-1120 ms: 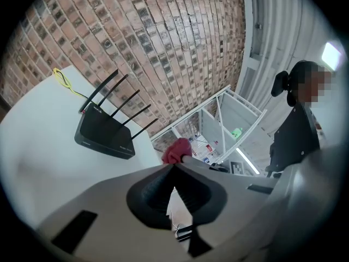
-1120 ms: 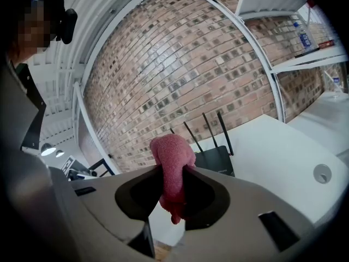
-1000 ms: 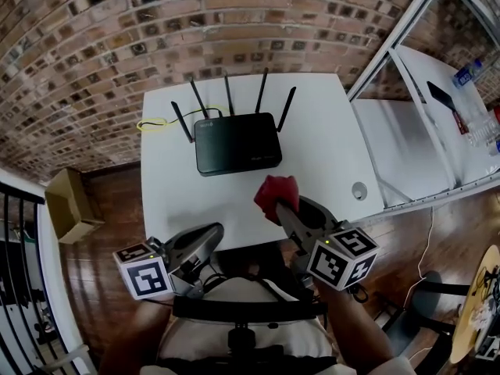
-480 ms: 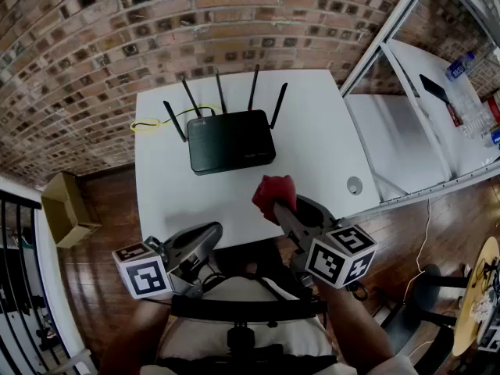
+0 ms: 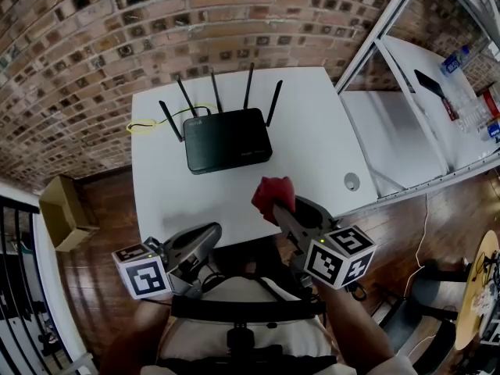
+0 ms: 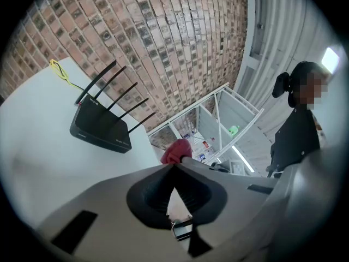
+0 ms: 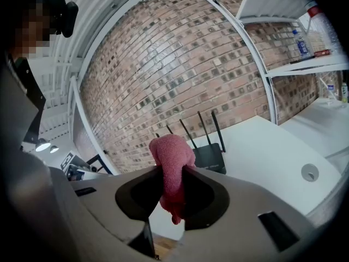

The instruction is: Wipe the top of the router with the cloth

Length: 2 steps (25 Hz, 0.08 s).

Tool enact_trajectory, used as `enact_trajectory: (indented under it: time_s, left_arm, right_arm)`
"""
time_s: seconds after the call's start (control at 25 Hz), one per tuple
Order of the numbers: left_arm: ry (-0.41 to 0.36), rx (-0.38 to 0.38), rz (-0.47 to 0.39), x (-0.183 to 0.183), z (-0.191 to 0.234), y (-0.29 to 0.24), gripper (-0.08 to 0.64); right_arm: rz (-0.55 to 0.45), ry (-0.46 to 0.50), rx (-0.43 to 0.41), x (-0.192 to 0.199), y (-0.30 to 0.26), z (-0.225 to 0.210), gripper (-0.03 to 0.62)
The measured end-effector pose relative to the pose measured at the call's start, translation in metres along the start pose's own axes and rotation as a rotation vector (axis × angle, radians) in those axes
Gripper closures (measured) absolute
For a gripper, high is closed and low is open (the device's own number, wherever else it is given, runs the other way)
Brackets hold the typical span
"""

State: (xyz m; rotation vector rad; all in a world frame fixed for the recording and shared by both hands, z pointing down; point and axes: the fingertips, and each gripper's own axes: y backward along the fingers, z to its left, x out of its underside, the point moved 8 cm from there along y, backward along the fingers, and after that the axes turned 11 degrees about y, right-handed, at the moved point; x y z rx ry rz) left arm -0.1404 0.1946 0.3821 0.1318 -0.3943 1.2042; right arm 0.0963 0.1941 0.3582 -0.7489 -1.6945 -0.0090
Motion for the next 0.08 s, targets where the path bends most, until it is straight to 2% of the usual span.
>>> enact_trajectory:
  time_s: [0.08]
  left_arm:
    - [-0.003, 0.008, -0.004, 0.0002, -0.0012, 0.0002, 0.537]
  right_arm:
    - [0.002, 0.000, 0.002, 0.0014, 0.0011, 0.0008, 0.476]
